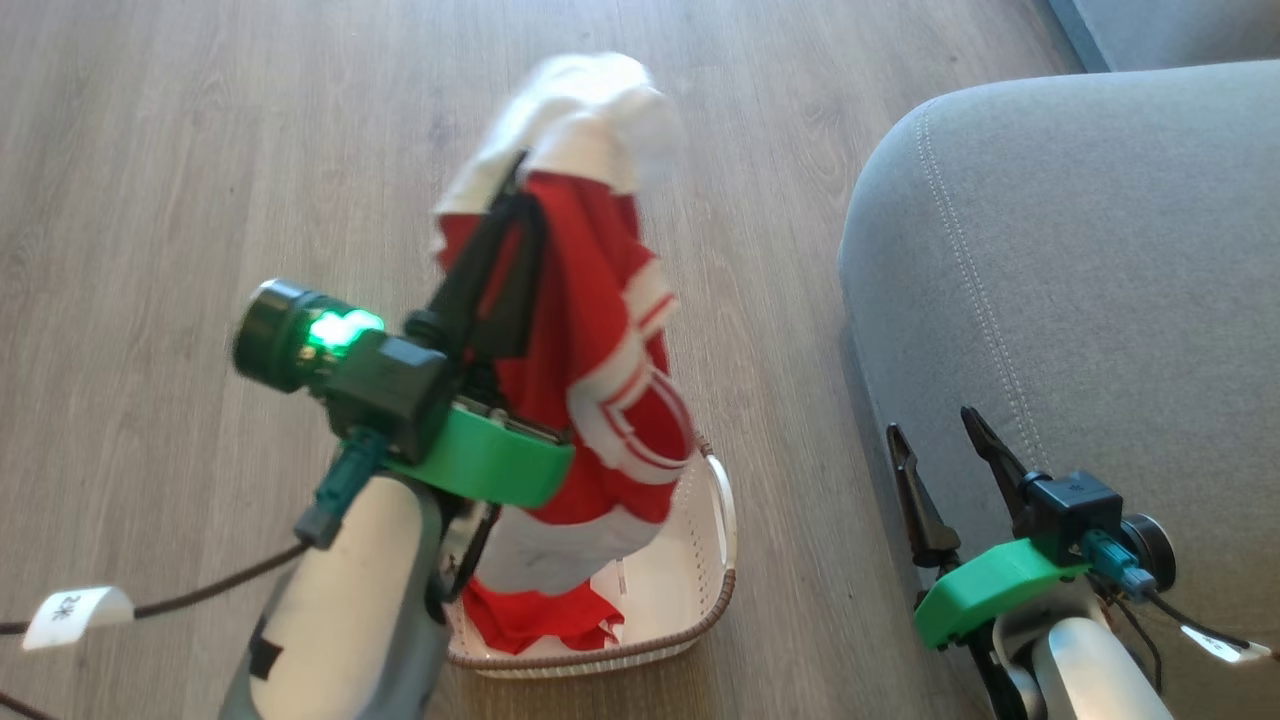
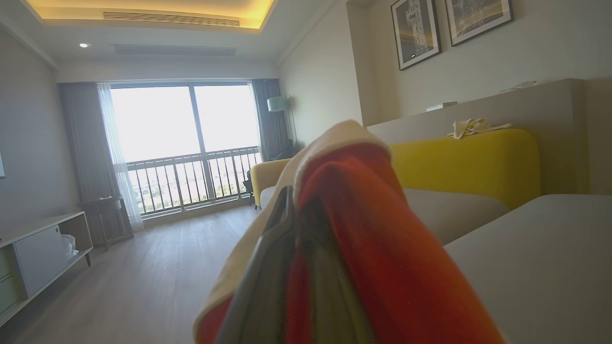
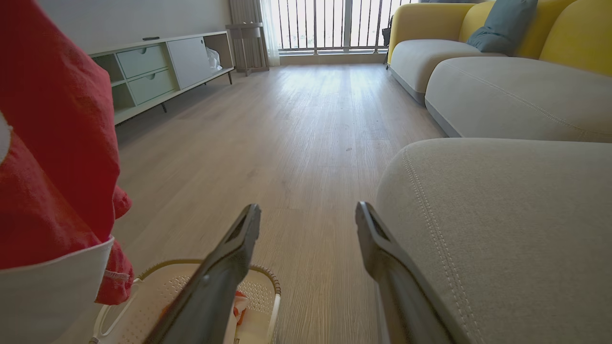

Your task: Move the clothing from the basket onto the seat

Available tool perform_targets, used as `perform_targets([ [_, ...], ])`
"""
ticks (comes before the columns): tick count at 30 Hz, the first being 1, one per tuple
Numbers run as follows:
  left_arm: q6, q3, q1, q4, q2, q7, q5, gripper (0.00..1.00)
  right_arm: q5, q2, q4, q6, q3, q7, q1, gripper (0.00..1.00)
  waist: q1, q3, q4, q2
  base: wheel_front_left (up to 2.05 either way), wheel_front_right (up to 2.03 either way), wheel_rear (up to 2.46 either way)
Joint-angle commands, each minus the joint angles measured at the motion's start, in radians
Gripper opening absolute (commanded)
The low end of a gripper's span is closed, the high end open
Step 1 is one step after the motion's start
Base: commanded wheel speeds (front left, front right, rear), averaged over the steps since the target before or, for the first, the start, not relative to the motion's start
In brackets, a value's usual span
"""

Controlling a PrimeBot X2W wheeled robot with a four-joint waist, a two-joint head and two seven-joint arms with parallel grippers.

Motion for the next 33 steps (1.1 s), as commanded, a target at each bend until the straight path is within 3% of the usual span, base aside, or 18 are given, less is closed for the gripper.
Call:
perform_targets([
  [1,-0.024,0.016,-0.03,-0.051,0.006,-0.005,0.002,0.0,-0.01,0.0,-0.028,0.007,0.022,-0.002,-0.006,1.0,0.0001,-0.003,0.001,-0.0001,0.0,0.0,0.0],
  [5,-0.089,-0.021,-0.018,-0.062,0.006,-0.005,0.008,0.0,-0.009,0.0,-0.028,0.007,0.024,-0.002,-0.005,1.0,0.0001,-0.008,0.003,-0.0001,0.0,0.0,0.0],
  [9,-0.118,-0.043,-0.008,-0.057,0.006,-0.005,0.004,0.0,-0.005,0.001,-0.033,0.007,0.03,-0.002,-0.007,1.0,0.0001,-0.007,0.001,-0.0001,0.0,0.0,0.0],
  [33,-0.121,-0.085,0.018,-0.033,0.006,-0.005,-0.021,0.0,0.003,-0.007,-0.047,0.007,0.058,-0.002,-0.008,1.0,0.0001,-0.003,0.0,-0.0001,0.0,0.0,0.0],
])
